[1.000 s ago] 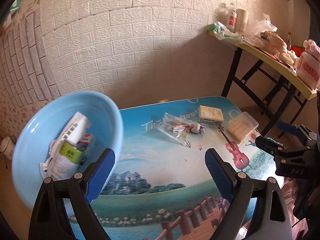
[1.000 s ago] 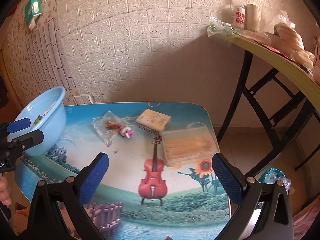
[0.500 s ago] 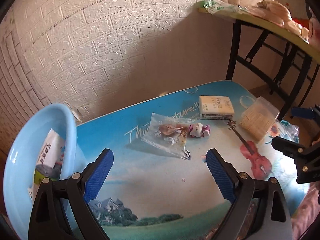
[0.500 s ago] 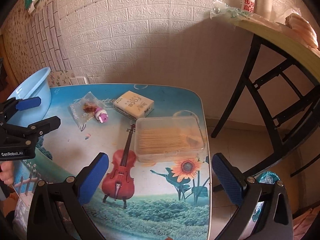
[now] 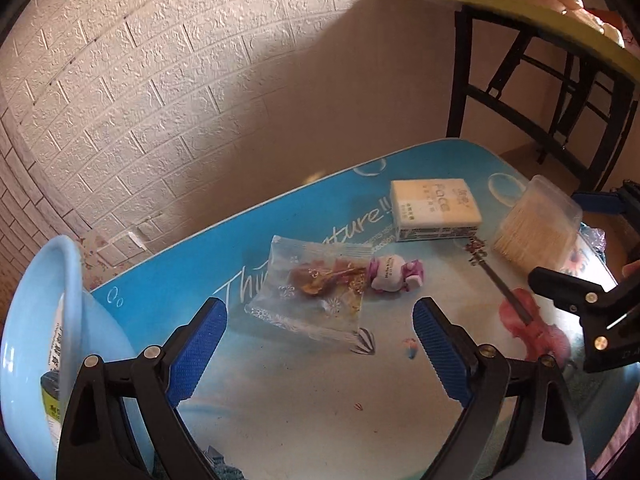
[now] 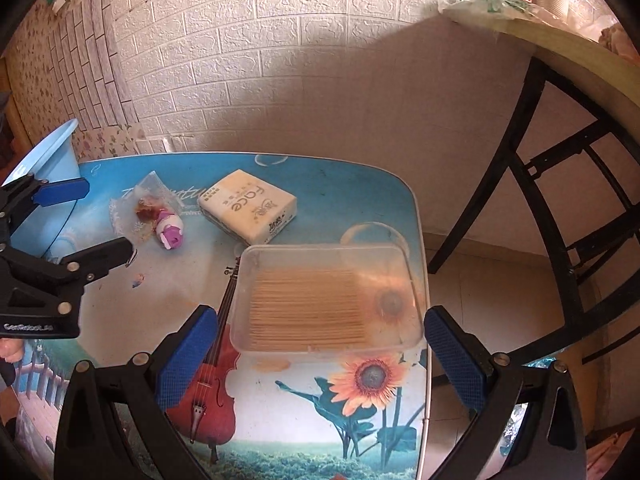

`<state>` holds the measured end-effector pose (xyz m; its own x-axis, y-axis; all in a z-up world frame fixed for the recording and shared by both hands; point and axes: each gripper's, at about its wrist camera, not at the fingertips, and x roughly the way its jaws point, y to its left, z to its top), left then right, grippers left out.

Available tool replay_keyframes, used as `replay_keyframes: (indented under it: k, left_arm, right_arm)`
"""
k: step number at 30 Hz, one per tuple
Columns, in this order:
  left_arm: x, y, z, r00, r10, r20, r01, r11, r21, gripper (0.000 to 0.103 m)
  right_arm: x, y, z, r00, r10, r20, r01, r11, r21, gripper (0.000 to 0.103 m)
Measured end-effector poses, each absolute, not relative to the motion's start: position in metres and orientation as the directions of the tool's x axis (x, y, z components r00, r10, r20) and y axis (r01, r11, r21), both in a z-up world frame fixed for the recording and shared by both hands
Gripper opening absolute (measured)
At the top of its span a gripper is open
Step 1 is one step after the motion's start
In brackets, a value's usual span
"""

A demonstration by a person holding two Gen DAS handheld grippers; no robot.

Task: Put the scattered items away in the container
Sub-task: 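Move both grippers back over the table toward the snack bag and toothpick box, then grasp the clear snack bag with the left gripper while the right gripper grasps the toothpick box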

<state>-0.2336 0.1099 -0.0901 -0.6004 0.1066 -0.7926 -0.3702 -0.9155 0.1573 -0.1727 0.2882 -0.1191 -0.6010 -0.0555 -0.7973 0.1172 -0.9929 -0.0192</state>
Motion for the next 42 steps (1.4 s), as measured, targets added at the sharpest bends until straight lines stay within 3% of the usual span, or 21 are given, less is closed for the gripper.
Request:
replay_keyframes:
  k: [19,21,25,33,35,39,42]
  left_arm:
    - [-0.268,0.117,-0.110,-0.571,0.131,-0.811,-0.440,-0.882,0.167,0.095]
    - [-0.270,0.115,-0.110,-0.566,0.150,-0.810,-0.449,-0.881,0.151,0.092]
    - [-0.272,0.111,-0.110,-0.541,0.209,-0.815,-0.461,-0.884,0.080,0.069]
    - [-0.272,0.106,-0.112,-0.536,0.248,-0.807,-0.462,-0.886,0.034,0.067]
    - [-0.273,0.103,-0.113,-0.520,0.276,-0.808,-0.462,-0.887,-0.006,0.062]
    - [-0.273,0.101,-0.112,-0.515,0.286,-0.808,-0.462,-0.887,-0.020,0.062]
    - [-0.272,0.101,-0.112,-0.515,0.292,-0.806,-0.466,-0.885,-0.023,0.060]
  right_arm:
    - [-0.186,0.288,-0.126,-0.585,-0.062,-0.809,0.106,-0.994,-0.001,0.103]
    - [-0.187,0.288,-0.126,-0.583,-0.067,-0.810,0.106,-0.994,0.006,0.103]
    - [-0.186,0.287,-0.126,-0.583,-0.087,-0.808,0.114,-0.993,0.024,0.103]
    - [-0.184,0.285,-0.124,-0.583,-0.085,-0.808,0.116,-0.993,0.021,0.103]
    - [-0.183,0.284,-0.124,-0.581,-0.077,-0.810,0.115,-0.993,0.011,0.103]
    - [-0.185,0.284,-0.126,-0.584,-0.067,-0.809,0.109,-0.994,0.004,0.093]
    - [-0.183,0.283,-0.125,-0.584,-0.070,-0.808,0.113,-0.994,0.005,0.093]
